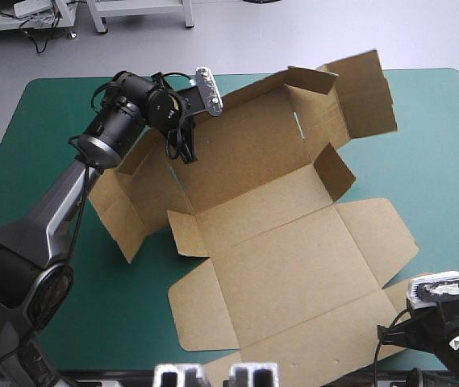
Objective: Fold the box
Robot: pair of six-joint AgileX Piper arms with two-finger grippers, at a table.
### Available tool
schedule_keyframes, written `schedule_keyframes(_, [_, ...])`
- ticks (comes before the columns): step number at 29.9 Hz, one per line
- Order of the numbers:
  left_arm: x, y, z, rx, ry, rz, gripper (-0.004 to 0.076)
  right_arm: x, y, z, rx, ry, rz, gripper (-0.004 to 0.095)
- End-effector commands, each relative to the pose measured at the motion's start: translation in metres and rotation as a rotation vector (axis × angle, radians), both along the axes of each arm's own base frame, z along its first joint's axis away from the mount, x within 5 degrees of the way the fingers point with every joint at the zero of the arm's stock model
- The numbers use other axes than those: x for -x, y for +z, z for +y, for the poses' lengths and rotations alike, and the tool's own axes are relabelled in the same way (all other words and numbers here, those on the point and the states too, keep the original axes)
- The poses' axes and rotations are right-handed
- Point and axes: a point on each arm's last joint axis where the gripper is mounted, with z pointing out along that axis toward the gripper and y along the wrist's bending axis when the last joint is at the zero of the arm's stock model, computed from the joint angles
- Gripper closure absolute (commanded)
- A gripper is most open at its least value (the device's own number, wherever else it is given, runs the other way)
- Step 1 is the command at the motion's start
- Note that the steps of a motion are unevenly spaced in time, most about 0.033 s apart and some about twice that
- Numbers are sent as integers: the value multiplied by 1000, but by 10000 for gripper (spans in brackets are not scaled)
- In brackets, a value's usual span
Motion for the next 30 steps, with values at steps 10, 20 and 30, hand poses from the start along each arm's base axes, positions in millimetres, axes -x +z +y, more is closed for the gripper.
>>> schedule_keyframes(10, [39, 51, -36, -75, -86, -282, 734, -4, 10, 0, -13, -8, -65, 927])
schedule_keyframes(20, [56, 61, -52, -100, -152, -376, 734, -4, 10, 2, -31, -1, -62, 927])
schedule_keyframes(30, [61, 30, -52, -174, -231, -413, 734, -4, 10, 2, -32, 2, -57, 927])
